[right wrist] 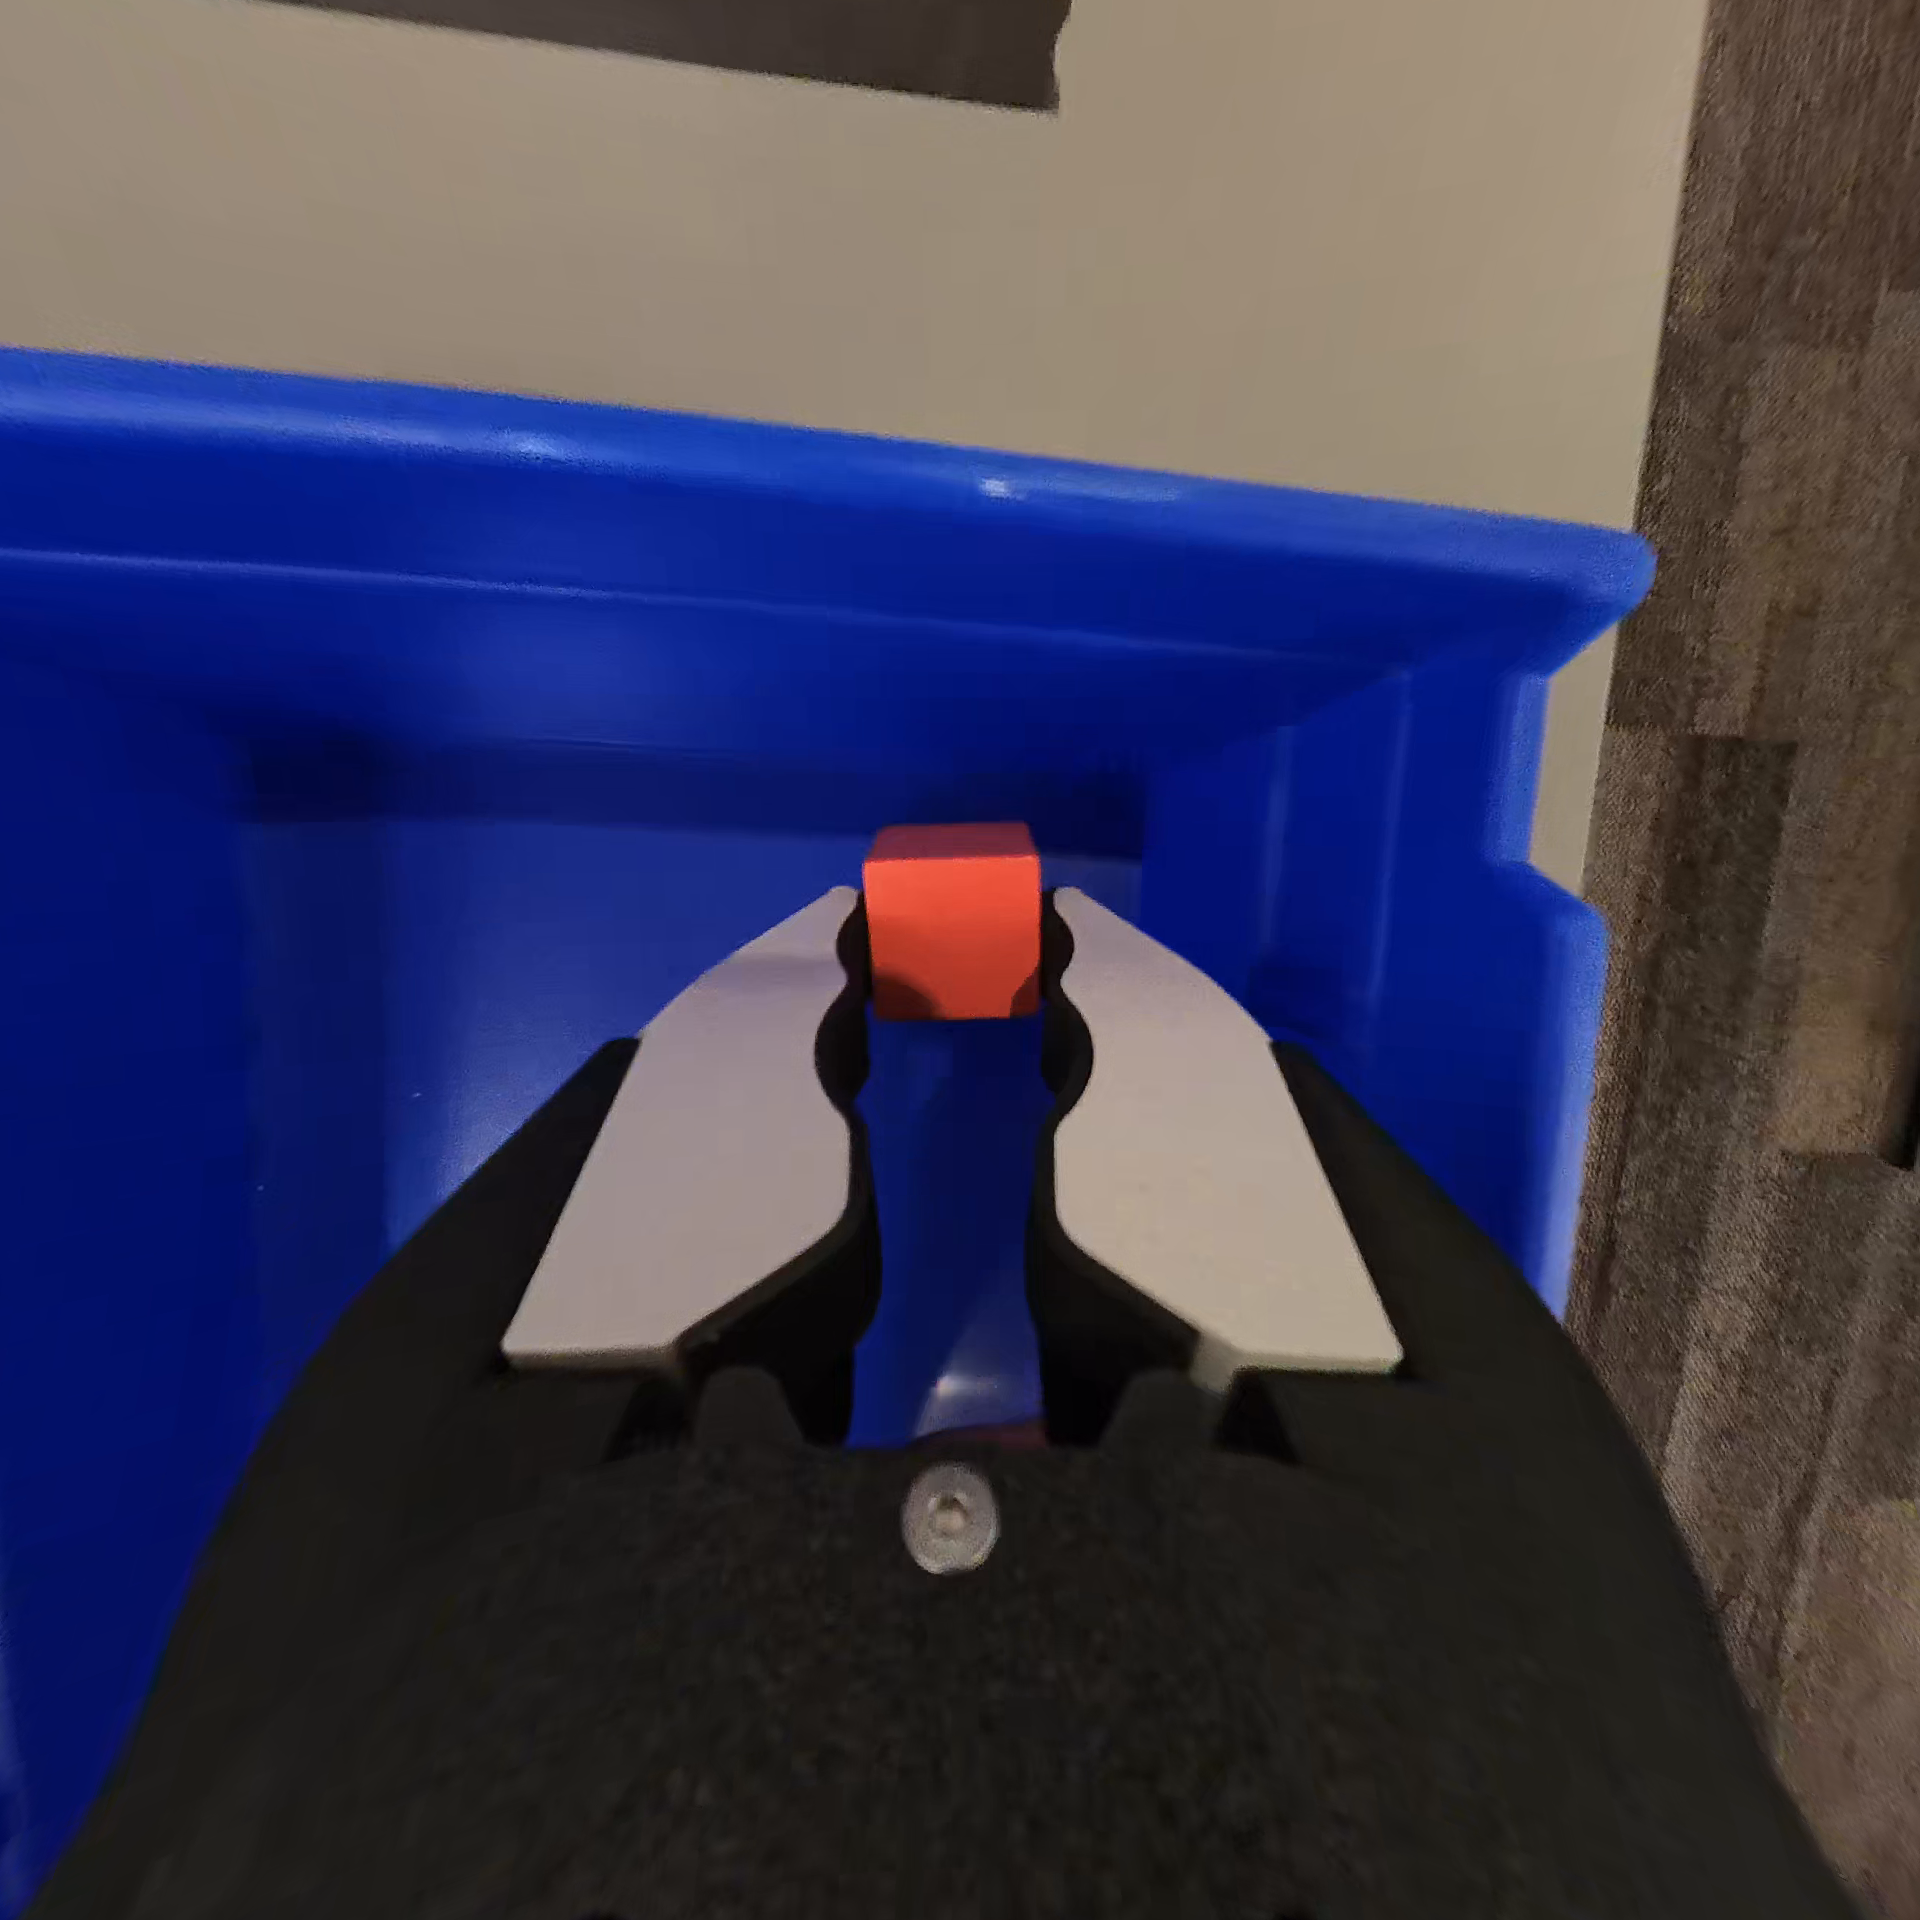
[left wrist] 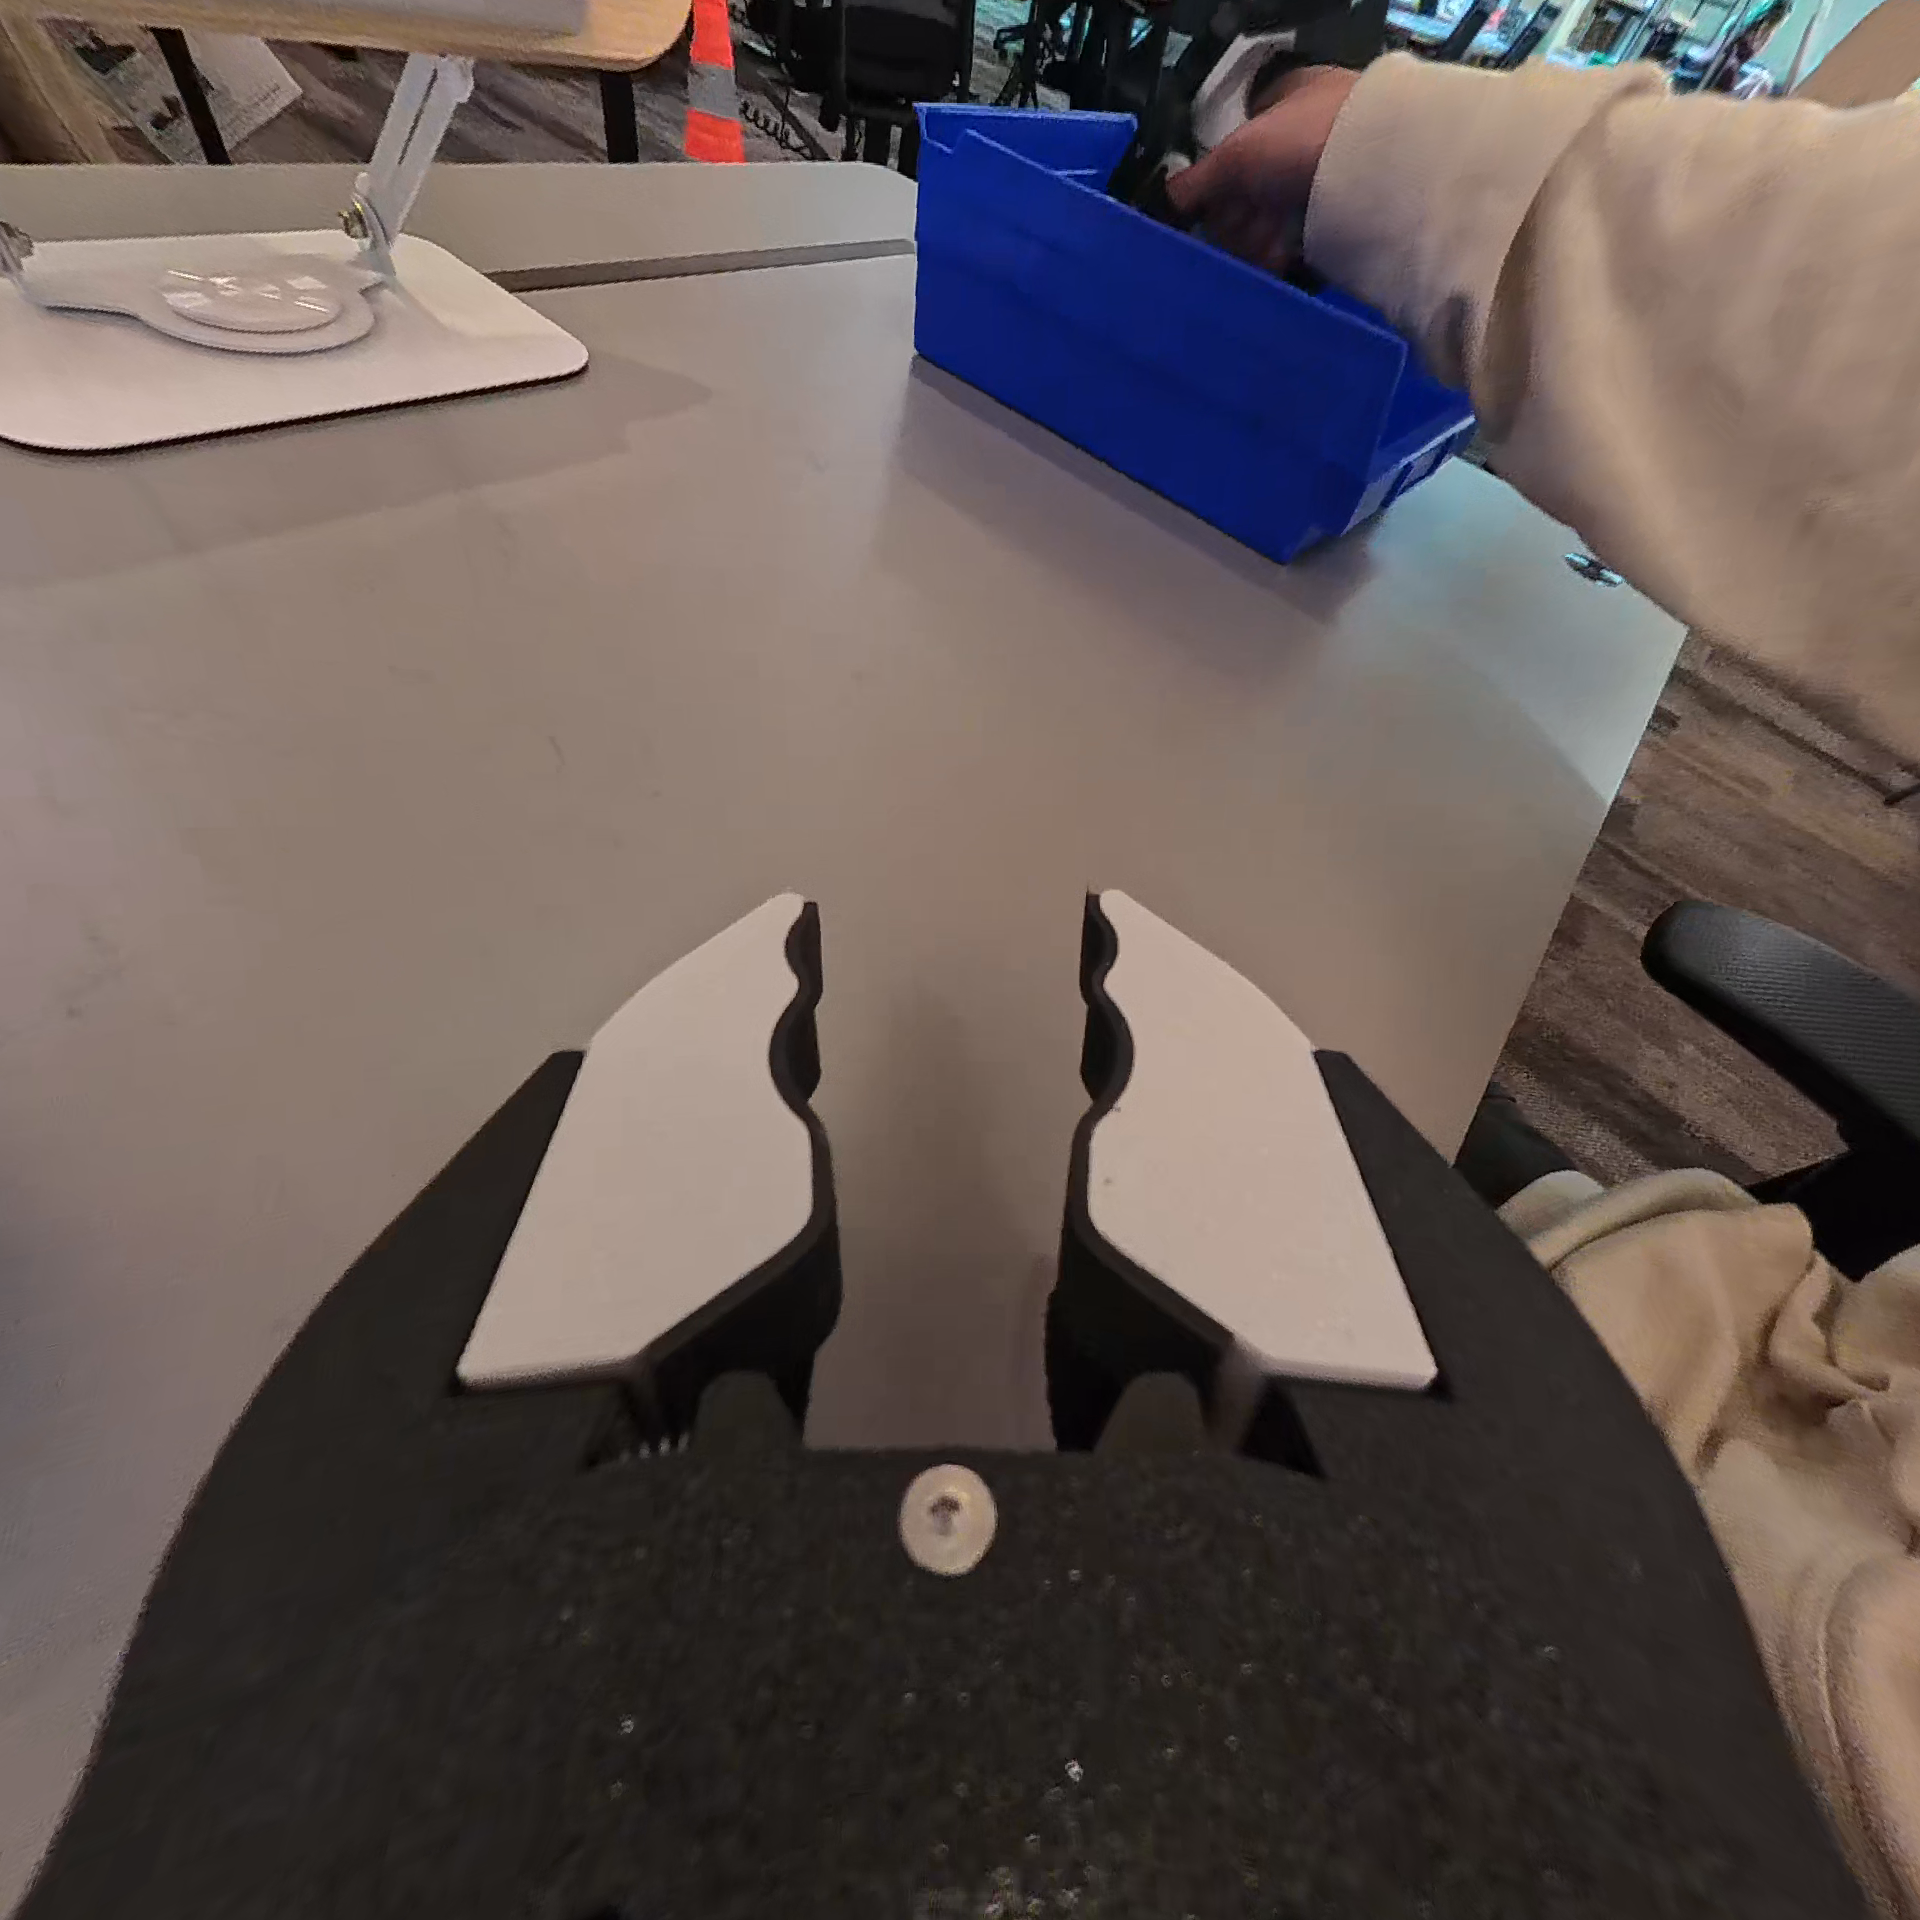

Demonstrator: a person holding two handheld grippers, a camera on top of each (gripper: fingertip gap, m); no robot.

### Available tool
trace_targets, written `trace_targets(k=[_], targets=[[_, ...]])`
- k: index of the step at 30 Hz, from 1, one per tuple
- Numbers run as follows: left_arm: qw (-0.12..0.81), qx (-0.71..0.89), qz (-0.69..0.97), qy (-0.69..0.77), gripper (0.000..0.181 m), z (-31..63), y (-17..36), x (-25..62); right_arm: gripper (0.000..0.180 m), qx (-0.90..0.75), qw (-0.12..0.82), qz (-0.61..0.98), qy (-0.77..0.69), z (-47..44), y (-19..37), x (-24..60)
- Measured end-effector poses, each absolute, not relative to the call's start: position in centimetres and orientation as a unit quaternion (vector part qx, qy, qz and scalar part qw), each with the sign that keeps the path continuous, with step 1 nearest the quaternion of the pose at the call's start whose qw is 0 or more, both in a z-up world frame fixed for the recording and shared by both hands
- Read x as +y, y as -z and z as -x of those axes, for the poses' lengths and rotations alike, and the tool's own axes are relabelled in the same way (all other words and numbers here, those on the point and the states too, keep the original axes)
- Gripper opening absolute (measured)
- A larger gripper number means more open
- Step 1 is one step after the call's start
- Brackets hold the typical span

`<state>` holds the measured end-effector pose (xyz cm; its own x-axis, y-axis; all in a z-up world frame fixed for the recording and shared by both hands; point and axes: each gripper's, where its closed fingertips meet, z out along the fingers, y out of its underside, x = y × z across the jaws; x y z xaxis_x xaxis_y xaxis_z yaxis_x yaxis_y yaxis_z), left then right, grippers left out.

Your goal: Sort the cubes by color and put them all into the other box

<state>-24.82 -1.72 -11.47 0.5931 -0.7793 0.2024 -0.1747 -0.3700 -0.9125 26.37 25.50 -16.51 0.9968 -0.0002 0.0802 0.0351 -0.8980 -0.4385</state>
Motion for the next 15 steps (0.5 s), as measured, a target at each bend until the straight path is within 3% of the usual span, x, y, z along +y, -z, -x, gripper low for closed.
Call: trace_targets(k=[7,15], targets=[[0.459,0.309,0.764,0.333,0.047,25.3,11.7,-1.8,0.030,-0.008,0.201,0.979,0.029,-24.9,18.0,25.9],[0.449,0.315,0.764,0.338,0.048,24.7,11.9,-1.9,0.030,-0.114,0.180,0.974,-0.071,-16.6,17.7,25.2]])
